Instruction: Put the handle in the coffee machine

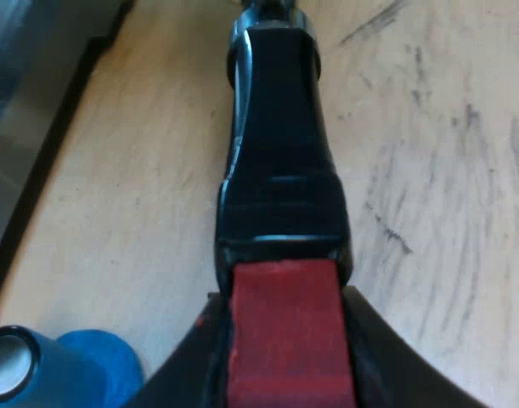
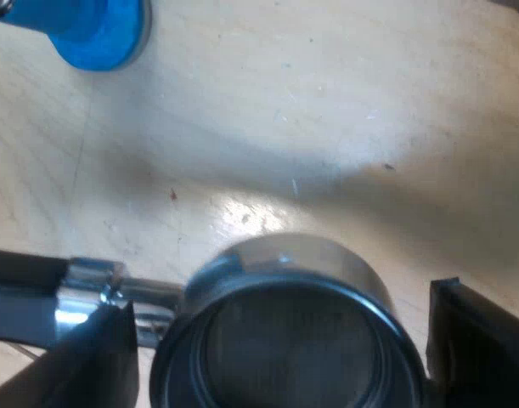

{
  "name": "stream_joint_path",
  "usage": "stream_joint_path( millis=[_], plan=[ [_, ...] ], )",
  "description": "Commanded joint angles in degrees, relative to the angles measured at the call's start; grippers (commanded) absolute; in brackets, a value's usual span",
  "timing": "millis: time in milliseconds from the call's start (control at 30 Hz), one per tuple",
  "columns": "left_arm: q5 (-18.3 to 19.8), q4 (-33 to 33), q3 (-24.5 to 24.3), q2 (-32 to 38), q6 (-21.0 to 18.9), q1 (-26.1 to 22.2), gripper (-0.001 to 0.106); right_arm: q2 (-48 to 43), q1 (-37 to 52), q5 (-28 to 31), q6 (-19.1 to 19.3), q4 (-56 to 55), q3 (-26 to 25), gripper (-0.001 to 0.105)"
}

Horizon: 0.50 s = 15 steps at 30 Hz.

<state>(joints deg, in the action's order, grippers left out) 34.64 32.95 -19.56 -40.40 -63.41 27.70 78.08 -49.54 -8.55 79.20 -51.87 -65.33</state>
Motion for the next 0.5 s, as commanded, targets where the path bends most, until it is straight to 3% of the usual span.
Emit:
stream_joint_path(
  millis=[33,500],
  plan=[
    [3.62,-0.7,-0.29,0.18,0.62,0.09,0.0,-0.81,-0.08,-0.5,1.14,2.4,-0.47,0.071],
    [3.58,0.34,-0.29,0.18,0.62,0.09,0.0,-0.81,-0.08,-0.27,2.0,6.02,-3.66,0.071]
  ],
)
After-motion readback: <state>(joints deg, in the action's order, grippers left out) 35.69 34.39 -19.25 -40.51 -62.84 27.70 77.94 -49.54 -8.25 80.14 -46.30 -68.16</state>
